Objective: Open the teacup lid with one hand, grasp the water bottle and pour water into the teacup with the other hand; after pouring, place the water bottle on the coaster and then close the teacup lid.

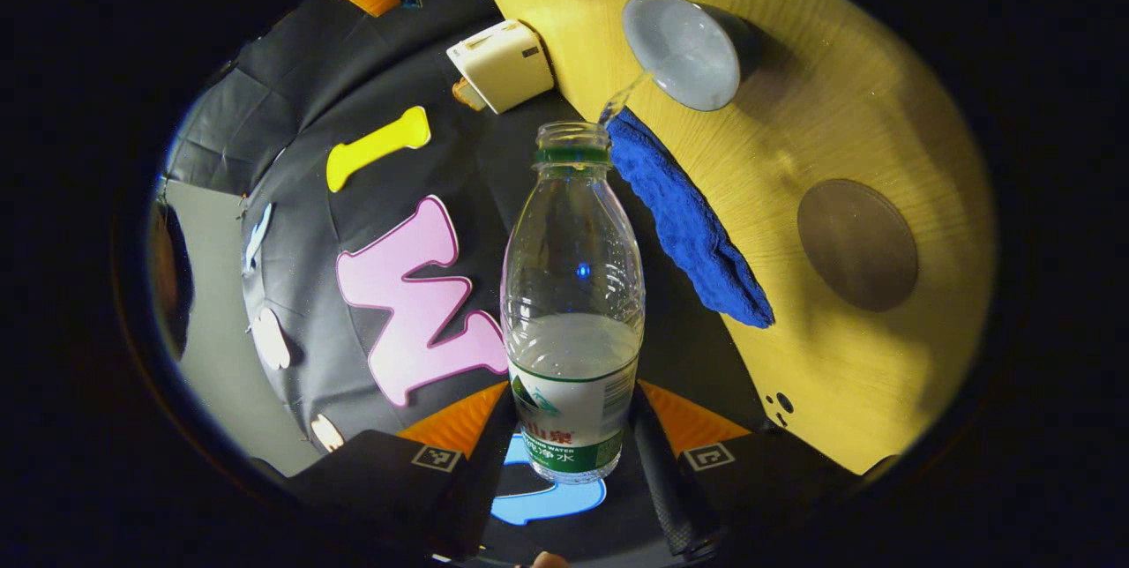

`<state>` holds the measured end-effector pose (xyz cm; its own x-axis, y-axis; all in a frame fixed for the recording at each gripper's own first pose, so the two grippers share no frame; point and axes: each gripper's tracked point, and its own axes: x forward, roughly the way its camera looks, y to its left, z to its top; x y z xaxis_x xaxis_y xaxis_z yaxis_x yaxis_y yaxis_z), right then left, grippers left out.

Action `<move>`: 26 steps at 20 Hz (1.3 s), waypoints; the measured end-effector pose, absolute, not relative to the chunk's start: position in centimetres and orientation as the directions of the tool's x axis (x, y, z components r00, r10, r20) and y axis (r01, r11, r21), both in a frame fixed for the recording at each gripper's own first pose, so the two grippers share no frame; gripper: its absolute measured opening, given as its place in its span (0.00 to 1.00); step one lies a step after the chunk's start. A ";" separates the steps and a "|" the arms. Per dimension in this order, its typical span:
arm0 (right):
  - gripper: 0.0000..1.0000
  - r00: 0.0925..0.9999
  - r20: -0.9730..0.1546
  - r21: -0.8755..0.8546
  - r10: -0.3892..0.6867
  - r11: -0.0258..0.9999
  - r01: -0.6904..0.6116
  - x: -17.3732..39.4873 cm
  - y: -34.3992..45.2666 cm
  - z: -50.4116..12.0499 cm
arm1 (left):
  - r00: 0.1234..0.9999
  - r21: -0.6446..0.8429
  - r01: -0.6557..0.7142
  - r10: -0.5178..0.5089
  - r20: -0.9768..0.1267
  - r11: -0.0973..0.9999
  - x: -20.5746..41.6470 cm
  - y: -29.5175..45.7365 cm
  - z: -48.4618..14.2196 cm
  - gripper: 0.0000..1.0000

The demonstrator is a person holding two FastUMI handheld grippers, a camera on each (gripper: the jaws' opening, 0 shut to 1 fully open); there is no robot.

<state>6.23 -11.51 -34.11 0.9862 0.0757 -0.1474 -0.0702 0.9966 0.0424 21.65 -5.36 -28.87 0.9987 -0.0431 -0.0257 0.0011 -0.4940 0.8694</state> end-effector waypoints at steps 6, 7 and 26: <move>0.25 0.986 -0.151 0.051 0.075 0.996 -0.068 6.1 -11.7 -34.4 | 0.996 0.847 -0.039 -0.085 -0.007 -0.530 22.0 -6.2 -28.0 0.76; 0.30 0.986 -0.151 0.054 0.073 0.996 -0.065 6.1 -11.8 -34.3 | 0.996 0.846 -0.044 -0.093 -0.007 -0.532 22.0 -6.3 -27.9 0.76; 0.25 0.987 -0.156 0.048 0.050 0.998 -0.043 6.8 -11.3 -34.2 | 0.995 0.898 0.014 -0.082 -0.056 -0.440 22.6 -5.6 -29.0 0.76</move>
